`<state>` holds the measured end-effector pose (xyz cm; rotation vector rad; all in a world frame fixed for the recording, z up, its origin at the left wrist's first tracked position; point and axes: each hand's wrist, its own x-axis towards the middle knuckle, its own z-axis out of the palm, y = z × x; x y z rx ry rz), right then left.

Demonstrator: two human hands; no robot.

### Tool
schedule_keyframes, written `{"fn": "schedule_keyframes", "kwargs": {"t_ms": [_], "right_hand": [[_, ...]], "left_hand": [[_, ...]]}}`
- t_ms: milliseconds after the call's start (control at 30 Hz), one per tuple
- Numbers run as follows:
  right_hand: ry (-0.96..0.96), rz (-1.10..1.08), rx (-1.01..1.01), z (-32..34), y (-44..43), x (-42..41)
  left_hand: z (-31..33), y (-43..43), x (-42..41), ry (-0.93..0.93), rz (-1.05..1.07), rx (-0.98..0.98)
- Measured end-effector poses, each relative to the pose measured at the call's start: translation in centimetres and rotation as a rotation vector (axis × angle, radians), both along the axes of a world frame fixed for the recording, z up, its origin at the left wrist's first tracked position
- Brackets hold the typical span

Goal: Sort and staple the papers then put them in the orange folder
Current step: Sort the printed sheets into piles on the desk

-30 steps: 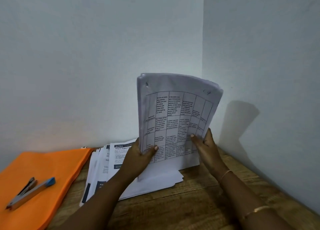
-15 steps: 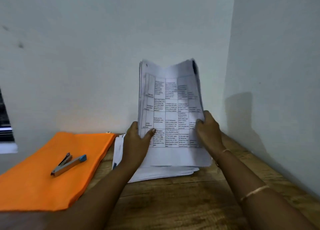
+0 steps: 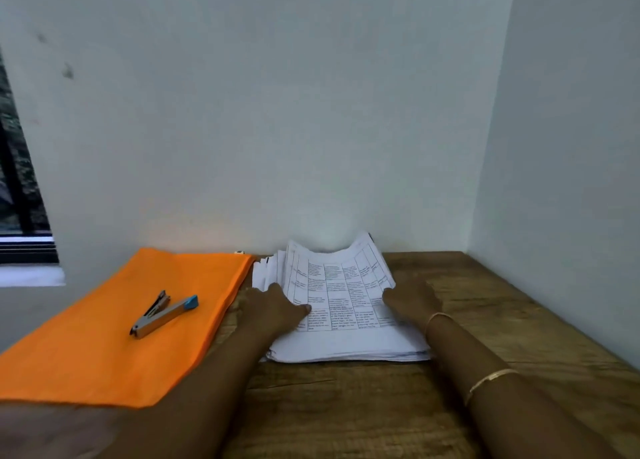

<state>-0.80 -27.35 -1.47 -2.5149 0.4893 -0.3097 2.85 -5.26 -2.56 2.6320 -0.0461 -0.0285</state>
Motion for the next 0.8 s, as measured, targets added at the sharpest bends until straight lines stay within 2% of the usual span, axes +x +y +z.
{"fn": "schedule_keyframes", "kwargs": {"t_ms": [100,200,267,433,567,700,733,800], "right_hand": [[0.014,0.037,-0.054,-0.3,0.3,-0.1],[0.021,0.088,-0.077,-0.5,0.6,-0.2],[0.004,0.154,-0.031,-0.5,1.0,-0.3],[-0.129,0.249,0.269,-0.1,1.4,-0.6],[-0.115,0.119,0.568,0.7,0.1,-0.5],[-0.028,0.085,1.087,1.3,-1.9,-0.9],[-0.038,0.111,1.163,1.4,-2.2,-1.2],[-0.098,0.171,1.193,1.7,-2.4,-1.2]], "left_hand": [[0.7,0.5,-0.1,-0.031,0.047,-0.077],[1.6,0.5,-0.2,-0.071,0.069,-0.373],[1.9,0.7,-0.2,-0.03,0.103,-0.487],[1.4,1.4,0.0,0.118,0.081,-0.649],[1.2,0.4,-0.8,-0.048,-0.064,-0.721],[2.3,-0.1,-1.6,-0.215,-0.158,-0.803],[2.4,-0.1,-1.6,-0.24,-0.173,-0.845],[2.7,-0.2,-2.0,-0.313,-0.206,-0.885]]}}
